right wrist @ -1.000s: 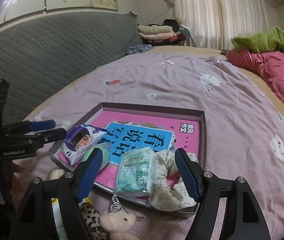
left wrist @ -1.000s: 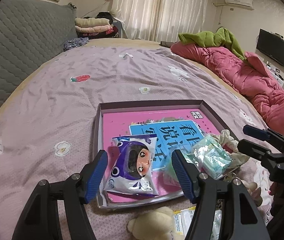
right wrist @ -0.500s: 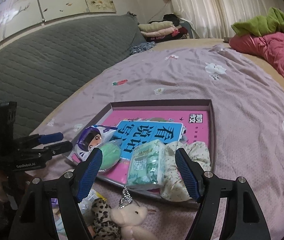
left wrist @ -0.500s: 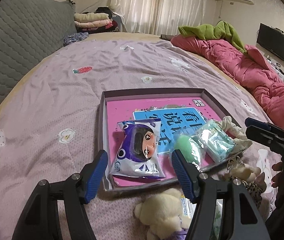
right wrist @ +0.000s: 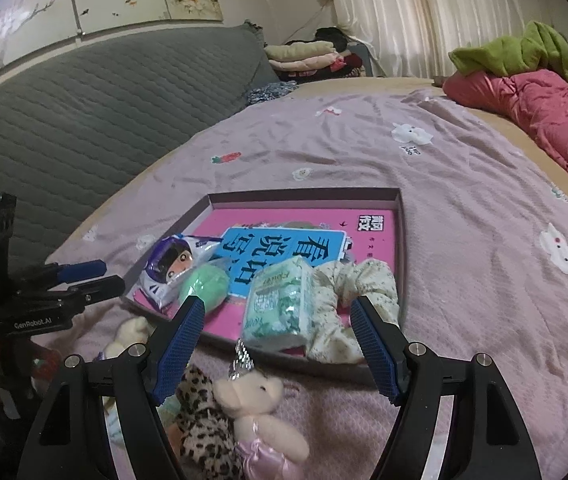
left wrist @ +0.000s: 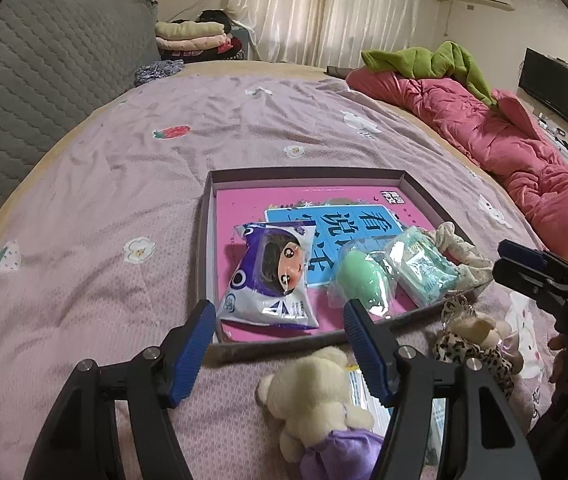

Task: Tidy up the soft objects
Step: 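Move both tools back toward the teddy bears beside the tray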

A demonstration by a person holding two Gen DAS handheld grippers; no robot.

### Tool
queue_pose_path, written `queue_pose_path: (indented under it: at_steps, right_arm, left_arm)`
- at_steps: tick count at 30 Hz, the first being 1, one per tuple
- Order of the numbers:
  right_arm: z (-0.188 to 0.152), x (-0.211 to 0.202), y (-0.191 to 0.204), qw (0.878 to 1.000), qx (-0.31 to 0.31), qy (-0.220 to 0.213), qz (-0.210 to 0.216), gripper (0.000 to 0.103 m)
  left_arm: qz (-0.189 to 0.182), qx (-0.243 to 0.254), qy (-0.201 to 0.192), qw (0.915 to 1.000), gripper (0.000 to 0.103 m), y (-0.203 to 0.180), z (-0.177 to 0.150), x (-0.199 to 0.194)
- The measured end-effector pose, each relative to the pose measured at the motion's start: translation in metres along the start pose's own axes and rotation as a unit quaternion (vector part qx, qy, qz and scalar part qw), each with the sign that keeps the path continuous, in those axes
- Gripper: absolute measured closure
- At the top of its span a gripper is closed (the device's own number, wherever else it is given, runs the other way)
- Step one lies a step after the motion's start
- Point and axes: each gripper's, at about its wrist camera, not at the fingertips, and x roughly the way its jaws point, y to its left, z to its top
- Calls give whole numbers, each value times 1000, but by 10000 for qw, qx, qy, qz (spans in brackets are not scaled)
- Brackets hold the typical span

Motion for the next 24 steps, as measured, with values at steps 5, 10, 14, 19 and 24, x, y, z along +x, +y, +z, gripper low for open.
queue_pose_path:
  at_steps: [5,10,14,19,24]
  right_arm:
    - [-8,-8,5,9999,-93,62,-95,27]
    - [-10,-18,8,9998,-145,17,-118,27]
    - [-11,-27,15,9995,-272,-81,-99,27]
    - [-16,-35,24,9993,-352,-46,-144,27]
    - [-21,-37,17,9991,-223,91,-355,27]
  left_arm:
    - [-6,-66,35,10000,37,-1,-6,-6]
    - [-17,-42,33,10000,37,-6,-10,-11]
    - [-3,-60,36,10000,37,-8,-13,-16]
    - [-40,-122,113,9999,37,-8,-18,-20]
    - [-62,-92,161,9998,37,-12,-24,-25]
